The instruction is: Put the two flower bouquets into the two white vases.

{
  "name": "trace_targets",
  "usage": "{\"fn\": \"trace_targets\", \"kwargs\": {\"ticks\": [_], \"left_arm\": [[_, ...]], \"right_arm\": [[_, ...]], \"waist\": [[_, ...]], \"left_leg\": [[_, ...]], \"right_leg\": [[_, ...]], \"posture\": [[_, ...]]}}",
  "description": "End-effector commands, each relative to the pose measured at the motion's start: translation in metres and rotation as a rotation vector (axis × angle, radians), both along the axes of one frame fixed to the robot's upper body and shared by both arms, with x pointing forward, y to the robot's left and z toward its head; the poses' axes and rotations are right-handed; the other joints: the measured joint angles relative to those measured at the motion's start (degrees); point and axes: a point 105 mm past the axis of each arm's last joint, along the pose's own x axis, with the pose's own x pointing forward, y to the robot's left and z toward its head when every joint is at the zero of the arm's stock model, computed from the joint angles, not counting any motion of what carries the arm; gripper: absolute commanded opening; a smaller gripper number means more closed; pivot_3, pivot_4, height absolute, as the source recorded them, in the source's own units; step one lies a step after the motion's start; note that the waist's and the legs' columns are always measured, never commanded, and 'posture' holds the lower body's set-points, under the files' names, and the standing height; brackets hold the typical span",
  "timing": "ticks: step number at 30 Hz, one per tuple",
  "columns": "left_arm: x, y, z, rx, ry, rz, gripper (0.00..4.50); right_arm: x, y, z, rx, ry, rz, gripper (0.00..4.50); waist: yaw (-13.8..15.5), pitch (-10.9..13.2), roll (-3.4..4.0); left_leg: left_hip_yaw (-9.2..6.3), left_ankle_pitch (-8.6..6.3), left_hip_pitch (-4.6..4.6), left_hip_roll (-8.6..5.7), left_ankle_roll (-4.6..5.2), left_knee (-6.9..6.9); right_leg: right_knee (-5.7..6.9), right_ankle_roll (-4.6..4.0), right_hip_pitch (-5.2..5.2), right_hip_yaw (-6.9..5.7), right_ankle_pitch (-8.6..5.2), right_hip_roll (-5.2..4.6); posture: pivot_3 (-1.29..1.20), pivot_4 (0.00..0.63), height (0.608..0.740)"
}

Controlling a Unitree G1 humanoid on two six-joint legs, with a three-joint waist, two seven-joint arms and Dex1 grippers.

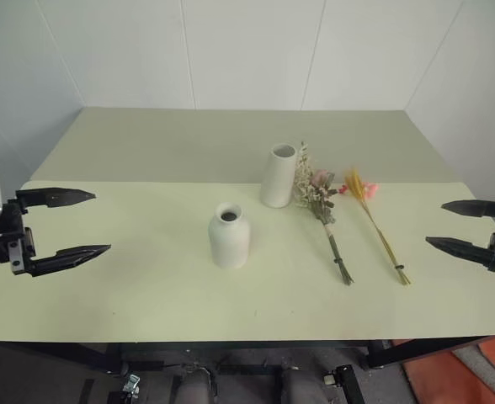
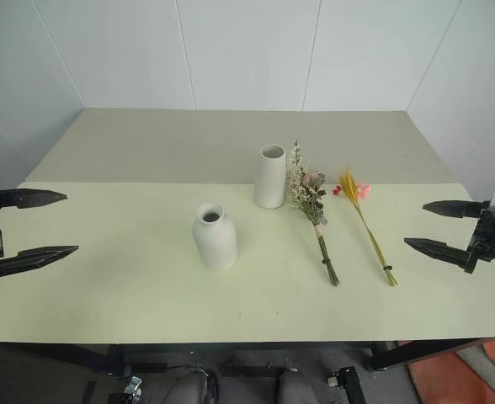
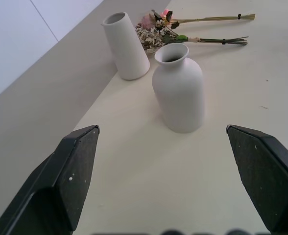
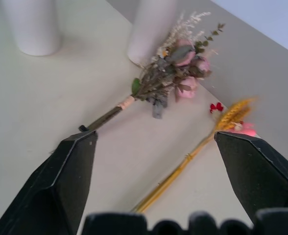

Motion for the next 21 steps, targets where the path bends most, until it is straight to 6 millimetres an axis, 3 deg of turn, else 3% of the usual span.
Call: {"fn": "trace_targets", "kwargs": {"ticks": [1, 4, 8, 13, 21], "left_arm": [[0.005, -0.012, 0.015, -0.017, -0.061, -0.059, 4.5], [0.011, -0.019, 0.015, 0.003, -0.067, -0.106, 4.5], [0.025, -0.031, 0.014, 0.009, -0.076, -0.178, 4.5], [0.038, -0.041, 0.009, 0.014, -0.076, -0.219, 4.5], [0.045, -0.041, 0.0, 0.02, -0.075, -0.223, 4.5]], "right_arm": [[0.022, 0.002, 0.004, -0.123, 0.008, -0.147, 4.49], [0.035, 0.009, -0.006, -0.212, 0.027, -0.174, 4.49], [0.061, 0.025, -0.017, -0.23, 0.17, -0.19, 4.49], [0.096, 0.031, -0.023, -0.197, 0.316, -0.334, 4.49], [0.113, 0.03, -0.04, -0.159, 0.524, -0.497, 4.49]], "waist": [[-0.1, 0.0, 0.01], [-0.1, 0.0, 0.03], [-0.4, 0.0, 0.03], [-0.6, 0.0, 0.02], [-0.4, 0.0, 0.01]], "left_leg": [[0.02, 0.0, 0.02, 0.0, 0.0, 0.01], [0.04, 0.0, -0.01, -0.01, 0.0, 0.0], [0.04, 0.01, -0.07, 0.0, 0.0, 0.0], [0.01, 0.01, -0.14, -0.01, 0.01, 0.01], [-0.03, 0.02, -0.86, -0.06, 0.02, 0.06]], "right_leg": [[0.01, -0.01, 0.01, 0.01, 0.01, -0.01], [0.02, -0.04, -0.06, 0.02, 0.03, 0.0], [0.03, 0.08, -0.12, 0.03, 0.11, 0.05], [0.05, 0.01, -0.15, 0.05, 0.33, 0.08], [0.12, -0.08, -0.79, 0.08, 0.47, 0.09]], "posture": [[0.0, 0.15, 0.74], [0.0, 0.15, 0.74], [0.0, 0.15, 0.74], [0.0, 0.15, 0.74], [0.0, 0.15, 0.74]]}}
